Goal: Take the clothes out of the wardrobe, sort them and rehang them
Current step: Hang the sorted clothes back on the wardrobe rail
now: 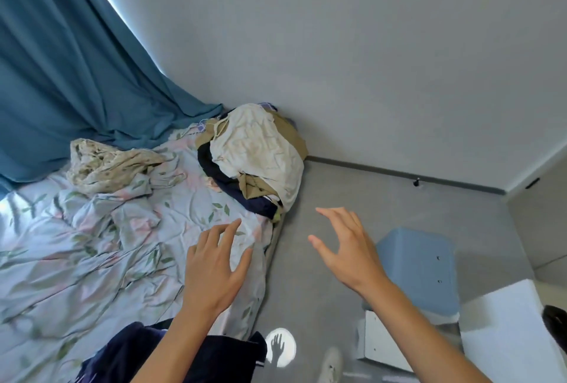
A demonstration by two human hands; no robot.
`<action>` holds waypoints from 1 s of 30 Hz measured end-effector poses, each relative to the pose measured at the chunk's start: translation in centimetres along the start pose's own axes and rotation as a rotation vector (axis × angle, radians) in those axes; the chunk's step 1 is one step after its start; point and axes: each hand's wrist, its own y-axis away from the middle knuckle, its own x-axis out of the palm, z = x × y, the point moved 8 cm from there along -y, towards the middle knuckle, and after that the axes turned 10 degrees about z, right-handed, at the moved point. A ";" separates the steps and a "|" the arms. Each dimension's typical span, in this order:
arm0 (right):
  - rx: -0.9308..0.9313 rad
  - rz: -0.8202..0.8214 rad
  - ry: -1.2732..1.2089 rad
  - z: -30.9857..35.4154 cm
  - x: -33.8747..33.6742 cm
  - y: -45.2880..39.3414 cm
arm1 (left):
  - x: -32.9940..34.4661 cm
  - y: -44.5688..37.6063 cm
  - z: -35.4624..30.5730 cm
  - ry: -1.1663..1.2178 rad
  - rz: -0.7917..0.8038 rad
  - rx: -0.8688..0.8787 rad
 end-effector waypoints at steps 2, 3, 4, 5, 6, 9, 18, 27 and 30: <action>-0.050 0.011 -0.009 -0.5 -0.5 -3.5 | -0.3 -1.8 -0.2 -0.004 -0.021 -0.041; -0.065 0.018 -0.010 -0.7 -0.8 -5.2 | -0.5 -2.8 -0.3 -0.007 -0.030 -0.059; -0.077 0.031 -0.008 -0.9 -1.2 -6.9 | -0.8 -3.8 -0.5 -0.010 -0.040 -0.076; -0.088 0.043 -0.005 -1.0 -1.6 -8.5 | -1.0 -4.8 -0.7 -0.014 -0.049 -0.093; -0.099 0.051 -0.003 -1.2 -1.9 -10.0 | -1.1 -5.8 -0.9 -0.020 -0.053 -0.109; -0.120 0.077 0.001 -1.8 -2.5 -14.0 | -1.2 -8.7 -1.6 -0.033 -0.059 -0.153; -0.173 0.153 0.022 -5.2 -1.1 -26.4 | 0.1 -19.3 0.9 -0.061 -0.077 -0.236; -0.190 0.206 0.095 -7.5 -0.5 -44.3 | 2.1 -38.3 5.7 -0.016 -0.047 -0.250; -0.187 0.195 0.092 -7.8 -0.4 -49.4 | 0.7 -44.1 7.1 -0.028 -0.063 -0.237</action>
